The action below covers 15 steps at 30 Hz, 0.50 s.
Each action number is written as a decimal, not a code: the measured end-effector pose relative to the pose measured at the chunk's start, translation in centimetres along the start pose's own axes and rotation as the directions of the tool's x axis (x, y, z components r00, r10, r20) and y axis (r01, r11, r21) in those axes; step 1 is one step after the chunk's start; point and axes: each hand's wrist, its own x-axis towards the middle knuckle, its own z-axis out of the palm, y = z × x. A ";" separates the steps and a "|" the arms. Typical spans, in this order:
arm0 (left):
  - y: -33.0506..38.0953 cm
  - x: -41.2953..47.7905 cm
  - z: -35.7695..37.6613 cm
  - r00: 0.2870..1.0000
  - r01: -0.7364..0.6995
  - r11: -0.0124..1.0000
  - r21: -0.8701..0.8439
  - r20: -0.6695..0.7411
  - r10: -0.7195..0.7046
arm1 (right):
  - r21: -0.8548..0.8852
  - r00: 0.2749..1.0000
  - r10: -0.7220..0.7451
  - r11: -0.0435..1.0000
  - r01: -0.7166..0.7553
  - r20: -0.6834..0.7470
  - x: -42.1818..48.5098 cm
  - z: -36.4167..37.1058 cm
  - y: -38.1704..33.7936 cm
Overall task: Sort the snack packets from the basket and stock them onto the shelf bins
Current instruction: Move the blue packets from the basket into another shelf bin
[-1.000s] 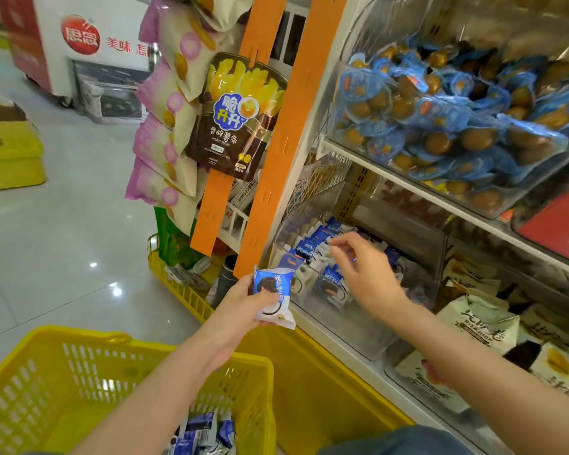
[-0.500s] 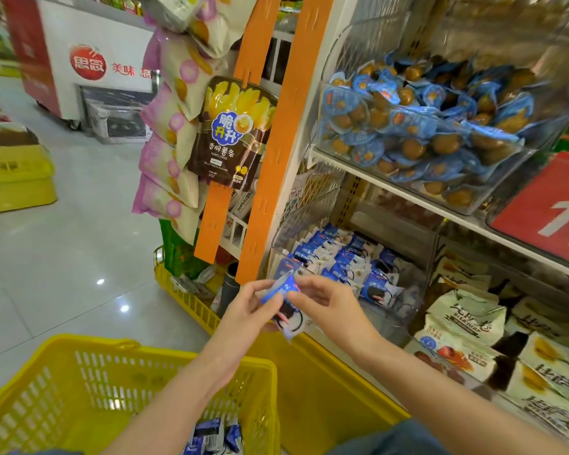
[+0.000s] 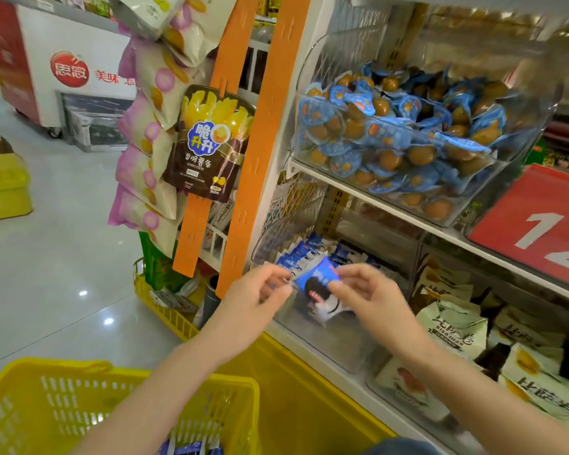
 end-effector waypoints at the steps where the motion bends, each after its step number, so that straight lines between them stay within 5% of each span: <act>1: 0.1 1.2 0.1 0.999 -0.040 0.996 0.084 -0.005 0.041 | -0.011 0.995 0.000 1.000 -0.001 -0.104 0.9 -0.8 0.1; 5: -1.0 5.0 1.2 0.991 -0.131 0.910 0.393 0.060 0.117 | -0.141 0.967 0.023 0.988 -0.061 -0.253 3.8 -2.1 1.3; 10: -4.0 6.1 2.2 0.981 -0.156 0.806 0.571 0.182 0.061 | -0.427 0.989 0.145 0.896 -0.120 0.026 5.2 0.1 3.2; 15: -5.4 5.4 2.2 0.972 -0.229 0.797 0.559 0.180 0.153 | -0.460 0.937 0.240 0.882 -0.102 0.253 4.9 2.3 3.6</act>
